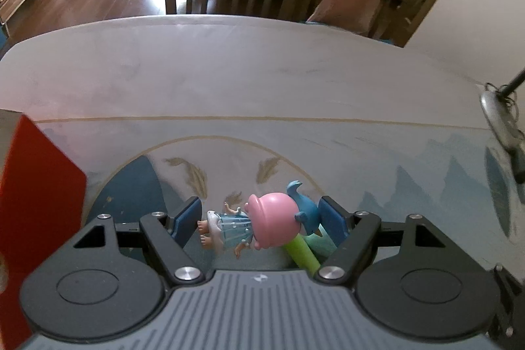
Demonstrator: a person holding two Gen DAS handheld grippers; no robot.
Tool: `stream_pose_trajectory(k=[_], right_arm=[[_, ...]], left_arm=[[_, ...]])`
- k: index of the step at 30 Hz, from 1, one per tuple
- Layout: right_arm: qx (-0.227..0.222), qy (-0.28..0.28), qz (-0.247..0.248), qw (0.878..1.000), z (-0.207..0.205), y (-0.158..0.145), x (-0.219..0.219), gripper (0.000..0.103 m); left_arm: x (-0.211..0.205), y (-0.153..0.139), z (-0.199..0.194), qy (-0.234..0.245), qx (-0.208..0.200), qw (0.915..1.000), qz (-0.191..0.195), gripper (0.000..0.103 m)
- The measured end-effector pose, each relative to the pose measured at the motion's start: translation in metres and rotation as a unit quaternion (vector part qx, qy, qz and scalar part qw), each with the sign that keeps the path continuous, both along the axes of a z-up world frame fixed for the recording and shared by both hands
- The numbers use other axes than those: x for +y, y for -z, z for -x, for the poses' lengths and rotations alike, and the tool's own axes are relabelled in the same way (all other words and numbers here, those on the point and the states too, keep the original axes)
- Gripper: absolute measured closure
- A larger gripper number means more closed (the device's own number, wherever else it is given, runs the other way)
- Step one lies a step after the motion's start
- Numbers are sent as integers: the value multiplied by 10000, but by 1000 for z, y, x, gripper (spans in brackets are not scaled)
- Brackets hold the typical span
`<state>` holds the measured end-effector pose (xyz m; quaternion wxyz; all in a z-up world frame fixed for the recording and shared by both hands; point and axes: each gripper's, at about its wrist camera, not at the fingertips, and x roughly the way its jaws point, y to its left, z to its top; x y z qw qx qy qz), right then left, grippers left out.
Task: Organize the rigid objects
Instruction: 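Lift and carry the pig figure and heart box with both tools over the box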
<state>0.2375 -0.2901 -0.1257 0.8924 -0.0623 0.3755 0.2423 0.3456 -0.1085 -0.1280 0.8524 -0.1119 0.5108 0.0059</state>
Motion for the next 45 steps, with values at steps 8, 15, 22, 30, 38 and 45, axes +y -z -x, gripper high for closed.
stream_pose_trajectory(k=[8, 15, 22, 30, 38, 45], right_arm=[[-272, -146, 71, 9995, 27, -42, 11, 27], [-508, -428, 95, 9977, 49, -76, 40, 27], [-624, -765, -5, 9951, 62, -95, 84, 27], [-674, -1081, -18, 9919, 82, -104, 143, 27], [-555, -1212, 27, 9911, 84, -103, 197, 27], [-417, -1225, 166, 9915, 81, -90, 238, 27]], left_arm=[[16, -37, 33, 130, -224, 9995, 186, 25], [47, -62, 67, -13, -368, 9989, 286, 25], [92, -87, 104, -195, -532, 9981, 239, 25], [155, -104, 140, -465, -625, 9969, 98, 25], [216, -109, 164, -663, -650, 9957, -17, 25], [260, -107, 171, -760, -695, 9944, -248, 25]])
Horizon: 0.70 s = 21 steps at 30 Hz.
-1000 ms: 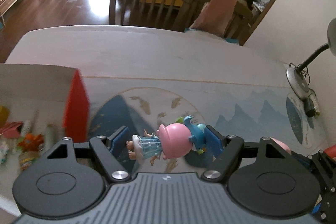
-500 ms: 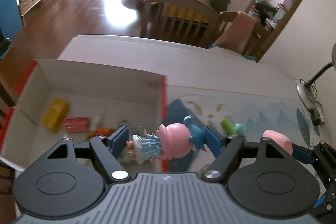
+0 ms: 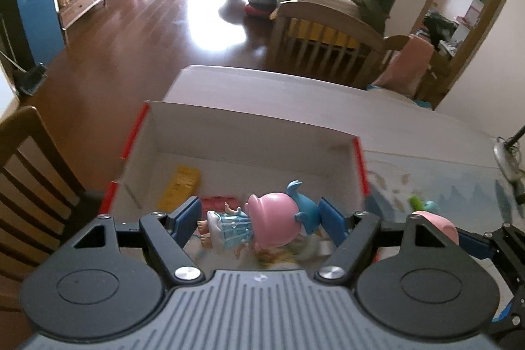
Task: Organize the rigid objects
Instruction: 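Lift and carry the pig figure and heart box with both tools over the box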
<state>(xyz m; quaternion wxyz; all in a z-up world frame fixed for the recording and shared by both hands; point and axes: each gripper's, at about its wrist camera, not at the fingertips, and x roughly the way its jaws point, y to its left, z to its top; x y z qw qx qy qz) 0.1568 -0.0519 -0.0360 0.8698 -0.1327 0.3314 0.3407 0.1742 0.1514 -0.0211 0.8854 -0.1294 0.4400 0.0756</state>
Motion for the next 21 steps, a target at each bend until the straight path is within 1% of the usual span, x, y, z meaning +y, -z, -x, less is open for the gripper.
stream_pose_trajectory(k=[4, 8, 14, 19, 21], right_arm=[[72, 26, 172, 9998, -6, 12, 24, 27], [246, 90, 341, 9991, -10, 26, 45, 27], [462, 180, 628, 9968, -28, 48, 67, 27], [569, 130, 862, 9946, -39, 63, 83, 27], [682, 139, 913, 9934, -42, 69, 87, 27]], left_arm=[[20, 7, -4, -11, 29, 10000, -14, 25], [32, 18, -17, 81, 97, 9999, -48, 25], [39, 40, -39, 305, 185, 9993, -52, 25], [41, 58, -63, 436, 326, 9984, -150, 25], [39, 66, -71, 483, 411, 9978, -175, 25]])
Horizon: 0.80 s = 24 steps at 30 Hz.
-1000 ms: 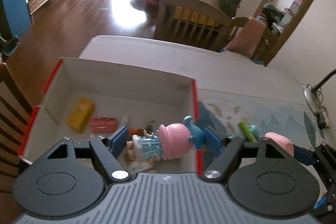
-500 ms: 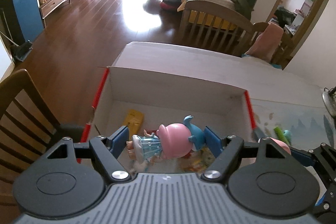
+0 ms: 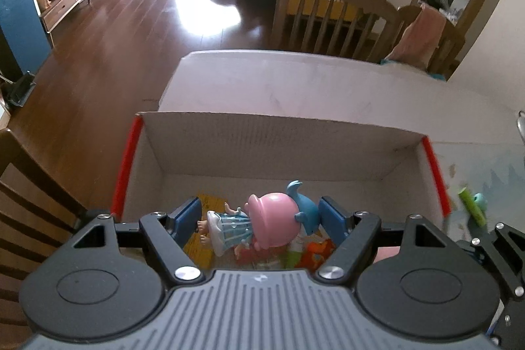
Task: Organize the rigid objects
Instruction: 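Open the left tool to drop the pig figure while the right tool releases the heart box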
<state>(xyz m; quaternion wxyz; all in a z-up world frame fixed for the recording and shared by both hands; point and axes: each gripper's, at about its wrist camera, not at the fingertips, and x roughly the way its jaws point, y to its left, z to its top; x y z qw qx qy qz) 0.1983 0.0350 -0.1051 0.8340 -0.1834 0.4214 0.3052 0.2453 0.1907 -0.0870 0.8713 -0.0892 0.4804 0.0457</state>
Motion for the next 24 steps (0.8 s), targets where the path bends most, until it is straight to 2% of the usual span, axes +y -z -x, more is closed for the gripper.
stream_pose_trajectory(k=[9, 16, 18, 24], right_arm=[[204, -32, 404, 9990, -3, 23, 16, 27], [267, -28, 382, 9989, 1, 24, 17, 27], [283, -31, 357, 9990, 3, 23, 17, 27], [274, -39, 361, 9990, 6, 22, 18, 26]], left_arm=[[-6, 34, -32, 316, 451, 9984, -104, 25], [-6, 53, -43, 547, 834, 9950, -66, 25], [-8, 55, -42, 617, 829, 9945, -146, 25], [-9, 58, -44, 690, 949, 9931, -54, 25]])
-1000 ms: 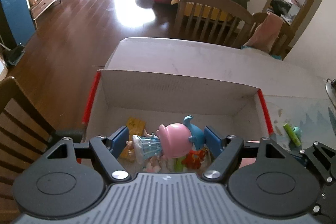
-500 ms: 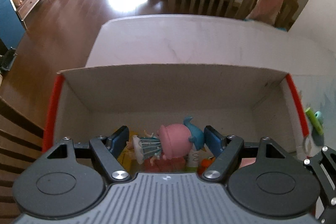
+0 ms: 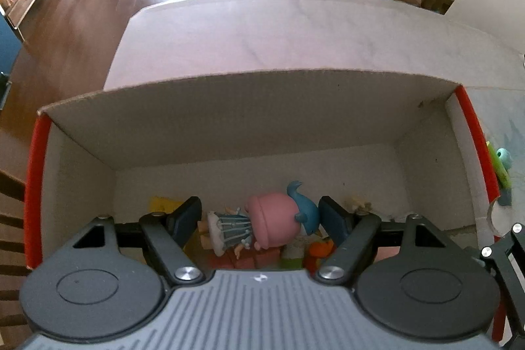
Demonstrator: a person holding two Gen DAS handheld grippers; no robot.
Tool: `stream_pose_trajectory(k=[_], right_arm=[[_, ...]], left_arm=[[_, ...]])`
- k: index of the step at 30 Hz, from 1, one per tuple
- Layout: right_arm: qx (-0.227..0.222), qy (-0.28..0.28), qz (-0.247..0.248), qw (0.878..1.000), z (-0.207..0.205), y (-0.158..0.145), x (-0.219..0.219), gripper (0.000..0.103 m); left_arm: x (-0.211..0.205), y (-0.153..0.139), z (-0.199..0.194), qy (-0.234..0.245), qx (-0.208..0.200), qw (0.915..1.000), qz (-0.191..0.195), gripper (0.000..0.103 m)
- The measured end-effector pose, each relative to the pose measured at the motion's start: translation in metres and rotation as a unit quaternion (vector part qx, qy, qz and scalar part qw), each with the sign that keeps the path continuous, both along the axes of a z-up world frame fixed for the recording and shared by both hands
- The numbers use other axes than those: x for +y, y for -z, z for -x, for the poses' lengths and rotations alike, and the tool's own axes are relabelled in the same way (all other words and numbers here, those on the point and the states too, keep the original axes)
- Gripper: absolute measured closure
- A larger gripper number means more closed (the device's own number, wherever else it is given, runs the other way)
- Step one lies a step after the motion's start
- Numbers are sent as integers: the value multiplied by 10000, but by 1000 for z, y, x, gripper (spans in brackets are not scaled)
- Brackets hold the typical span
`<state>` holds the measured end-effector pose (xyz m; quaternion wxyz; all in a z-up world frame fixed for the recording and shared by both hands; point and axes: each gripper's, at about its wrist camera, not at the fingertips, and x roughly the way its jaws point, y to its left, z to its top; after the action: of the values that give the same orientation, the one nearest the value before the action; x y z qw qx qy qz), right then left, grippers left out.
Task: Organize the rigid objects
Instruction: 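Open the left tool to drop the pig figure while the right tool releases the heart box, then withdraw both tools from the box back over the table mat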
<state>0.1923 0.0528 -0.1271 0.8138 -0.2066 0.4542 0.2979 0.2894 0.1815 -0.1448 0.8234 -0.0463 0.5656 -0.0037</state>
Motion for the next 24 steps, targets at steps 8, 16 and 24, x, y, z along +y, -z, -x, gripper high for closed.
stream_pose_trajectory(k=[8, 16, 24], right_arm=[[-2, 132, -179, 9998, -6, -7, -7, 26], [-80, 313, -562, 9979, 3, -29, -23, 25], [-207, 450, -1046, 9933, 20, -59, -45, 23]], left_arm=[[1, 5, 10, -16, 92, 10000, 12, 25], [3, -21, 21, -137, -280, 9994, 137, 25], [0, -54, 45, -98, -648, 9977, 156, 25]])
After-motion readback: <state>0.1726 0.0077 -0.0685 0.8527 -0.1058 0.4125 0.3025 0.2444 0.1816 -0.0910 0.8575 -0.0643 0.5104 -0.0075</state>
